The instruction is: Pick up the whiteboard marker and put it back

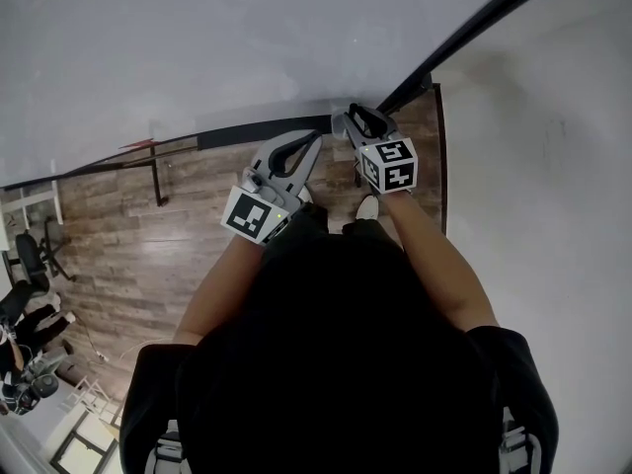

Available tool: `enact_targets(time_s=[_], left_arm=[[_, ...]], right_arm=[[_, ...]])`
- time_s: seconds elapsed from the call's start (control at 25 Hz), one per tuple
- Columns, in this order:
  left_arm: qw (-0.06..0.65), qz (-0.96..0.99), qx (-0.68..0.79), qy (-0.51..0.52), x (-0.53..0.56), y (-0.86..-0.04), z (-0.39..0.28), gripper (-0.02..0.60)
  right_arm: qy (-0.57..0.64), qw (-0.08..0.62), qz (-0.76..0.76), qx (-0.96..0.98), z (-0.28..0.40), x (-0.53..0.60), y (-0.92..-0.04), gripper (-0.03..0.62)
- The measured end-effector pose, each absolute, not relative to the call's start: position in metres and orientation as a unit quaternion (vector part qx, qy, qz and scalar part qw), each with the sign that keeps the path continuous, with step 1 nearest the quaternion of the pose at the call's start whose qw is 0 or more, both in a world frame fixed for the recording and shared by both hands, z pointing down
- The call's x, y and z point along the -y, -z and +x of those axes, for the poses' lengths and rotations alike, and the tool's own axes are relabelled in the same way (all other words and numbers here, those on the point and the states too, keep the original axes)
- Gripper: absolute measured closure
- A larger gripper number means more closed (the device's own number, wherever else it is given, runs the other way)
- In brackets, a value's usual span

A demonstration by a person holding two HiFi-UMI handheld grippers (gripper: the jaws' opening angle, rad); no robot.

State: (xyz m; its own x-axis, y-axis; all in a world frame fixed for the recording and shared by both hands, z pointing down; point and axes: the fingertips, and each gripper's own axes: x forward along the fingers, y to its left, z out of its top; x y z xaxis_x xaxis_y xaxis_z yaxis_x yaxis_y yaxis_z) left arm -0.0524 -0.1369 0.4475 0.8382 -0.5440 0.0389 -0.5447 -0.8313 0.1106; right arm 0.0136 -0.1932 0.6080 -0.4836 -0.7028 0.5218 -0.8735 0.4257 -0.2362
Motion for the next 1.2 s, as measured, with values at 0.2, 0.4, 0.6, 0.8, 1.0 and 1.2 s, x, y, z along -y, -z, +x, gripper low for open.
enact_targets(time_s=[0.2,0.4,0.6,0.8,1.0,1.2], left_arm=[[0.062,0.955,0.289,-0.003,0.136,-0.446,-0.061,0.577],[0.064,0.953,0.297,-0.009,0.135,-0.449,-0.069,0.577],[0.058,0.954,0.294,-0.006,0.132,-0.446,-0.067,0.577],[0.06,0.951,0.302,-0.025,0.131,-0.448,-0.067,0.577],[0.052,0.952,0.303,-0.012,0.127,-0.443,-0.064,0.577],[0.046,0.951,0.306,-0.008,0.124,-0.436,-0.063,0.577]], right_arm=[[-0.238,0.178,0.492,0.818,0.012,0.198,-0.61,0.498],[-0.238,0.17,0.503,0.813,0.016,0.198,-0.608,0.528],[-0.232,0.156,0.492,0.825,0.012,0.193,-0.595,0.531],[-0.203,0.154,0.479,0.84,0.011,0.188,-0.579,0.531],[-0.178,0.15,0.471,0.851,0.012,0.182,-0.563,0.531],[-0.16,0.14,0.466,0.859,0.013,0.181,-0.546,0.531]])
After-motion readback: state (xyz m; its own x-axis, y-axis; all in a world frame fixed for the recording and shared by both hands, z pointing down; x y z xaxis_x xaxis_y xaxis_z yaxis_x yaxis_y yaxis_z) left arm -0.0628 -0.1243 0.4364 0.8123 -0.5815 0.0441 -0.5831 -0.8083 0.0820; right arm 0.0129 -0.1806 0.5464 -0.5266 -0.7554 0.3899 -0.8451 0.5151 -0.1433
